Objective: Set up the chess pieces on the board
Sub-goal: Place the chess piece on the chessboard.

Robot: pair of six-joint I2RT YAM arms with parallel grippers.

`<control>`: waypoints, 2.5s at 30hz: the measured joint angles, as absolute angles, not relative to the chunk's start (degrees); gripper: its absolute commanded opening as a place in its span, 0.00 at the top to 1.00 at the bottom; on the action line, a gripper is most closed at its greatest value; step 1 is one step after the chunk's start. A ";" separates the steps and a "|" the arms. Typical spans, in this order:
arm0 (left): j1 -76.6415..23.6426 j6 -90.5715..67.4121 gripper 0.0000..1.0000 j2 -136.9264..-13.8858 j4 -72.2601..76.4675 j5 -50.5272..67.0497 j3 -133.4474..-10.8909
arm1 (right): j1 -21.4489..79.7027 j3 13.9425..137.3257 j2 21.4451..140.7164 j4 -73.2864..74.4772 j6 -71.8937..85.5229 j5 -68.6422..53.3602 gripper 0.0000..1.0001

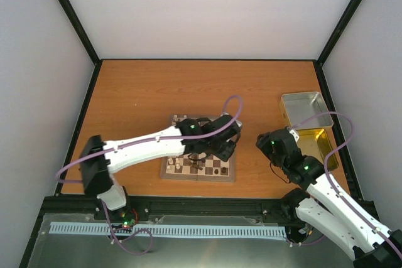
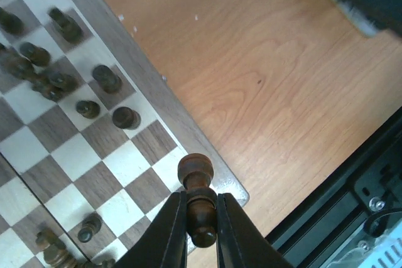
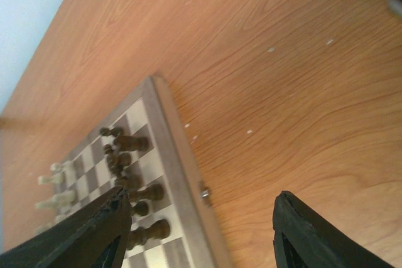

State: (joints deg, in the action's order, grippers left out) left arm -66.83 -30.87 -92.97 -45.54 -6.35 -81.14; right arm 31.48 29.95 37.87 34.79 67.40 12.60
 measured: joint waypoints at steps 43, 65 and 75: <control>-61.93 -27.27 0.90 -117.36 -63.99 4.67 -97.41 | 30.50 29.95 32.23 42.74 60.38 26.28 0.36; -60.23 -27.03 0.64 -121.71 -64.71 3.20 -103.24 | 30.46 29.95 32.23 42.68 59.33 27.38 0.35; -59.00 -26.83 0.50 -120.33 -64.84 6.07 -104.55 | 30.39 29.95 32.23 42.33 58.89 25.93 0.35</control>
